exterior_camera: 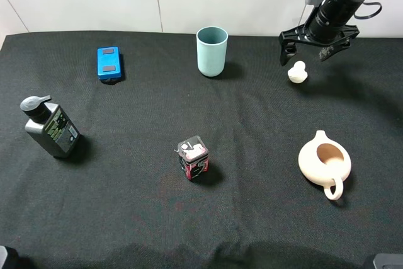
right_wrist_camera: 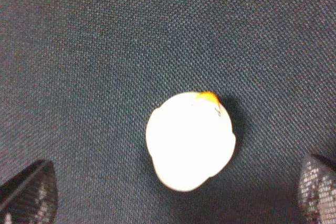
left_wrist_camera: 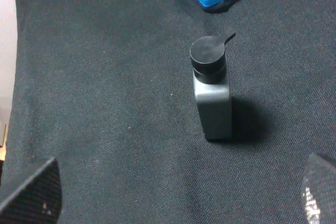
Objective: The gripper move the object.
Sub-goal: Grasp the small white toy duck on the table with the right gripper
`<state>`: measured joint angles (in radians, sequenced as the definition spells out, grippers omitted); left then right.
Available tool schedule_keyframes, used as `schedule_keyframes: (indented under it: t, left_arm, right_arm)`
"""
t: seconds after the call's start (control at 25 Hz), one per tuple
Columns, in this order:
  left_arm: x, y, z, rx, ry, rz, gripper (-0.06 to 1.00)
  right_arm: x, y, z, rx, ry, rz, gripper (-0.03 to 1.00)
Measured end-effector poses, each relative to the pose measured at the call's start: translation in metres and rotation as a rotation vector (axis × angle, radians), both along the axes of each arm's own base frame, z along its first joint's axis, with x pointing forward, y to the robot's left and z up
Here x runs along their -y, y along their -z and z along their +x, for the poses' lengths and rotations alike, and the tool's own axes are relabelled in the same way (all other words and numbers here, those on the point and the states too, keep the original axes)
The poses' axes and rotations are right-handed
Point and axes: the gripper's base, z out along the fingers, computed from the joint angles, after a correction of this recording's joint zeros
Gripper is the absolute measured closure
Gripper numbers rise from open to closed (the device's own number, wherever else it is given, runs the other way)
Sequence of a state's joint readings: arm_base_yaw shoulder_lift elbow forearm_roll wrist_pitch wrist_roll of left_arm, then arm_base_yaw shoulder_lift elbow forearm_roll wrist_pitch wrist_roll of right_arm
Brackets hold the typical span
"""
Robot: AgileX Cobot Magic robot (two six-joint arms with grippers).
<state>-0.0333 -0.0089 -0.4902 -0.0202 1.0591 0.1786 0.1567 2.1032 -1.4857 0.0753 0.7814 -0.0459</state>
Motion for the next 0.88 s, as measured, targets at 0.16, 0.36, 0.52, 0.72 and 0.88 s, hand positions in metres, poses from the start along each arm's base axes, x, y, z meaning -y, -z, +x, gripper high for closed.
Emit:
schedule_keyframes:
  t: [0.16, 0.36, 0.52, 0.72, 0.88]
  left_arm:
    - [0.000, 0.000, 0.000, 0.000, 0.000, 0.000, -0.02]
    - [0.000, 0.000, 0.000, 0.000, 0.000, 0.000, -0.02]
    - [0.000, 0.000, 0.000, 0.000, 0.000, 0.000, -0.02]
    - [0.000, 0.000, 0.000, 0.000, 0.000, 0.000, -0.02]
    - [0.000, 0.000, 0.000, 0.000, 0.000, 0.000, -0.02]
  right_arm:
    - [0.000, 0.012, 0.003, 0.000, 0.001, -0.002, 0.27]
    - [-0.001, 0.024, 0.007, 0.007, 0.004, -0.002, 0.27]
    - [-0.001, 0.035, 0.009, 0.000, 0.005, -0.004, 0.27]
    - [-0.001, 0.047, 0.008, -0.026, 0.005, -0.009, 0.27]
    - [-0.001, 0.049, 0.008, -0.029, 0.005, -0.009, 0.27]
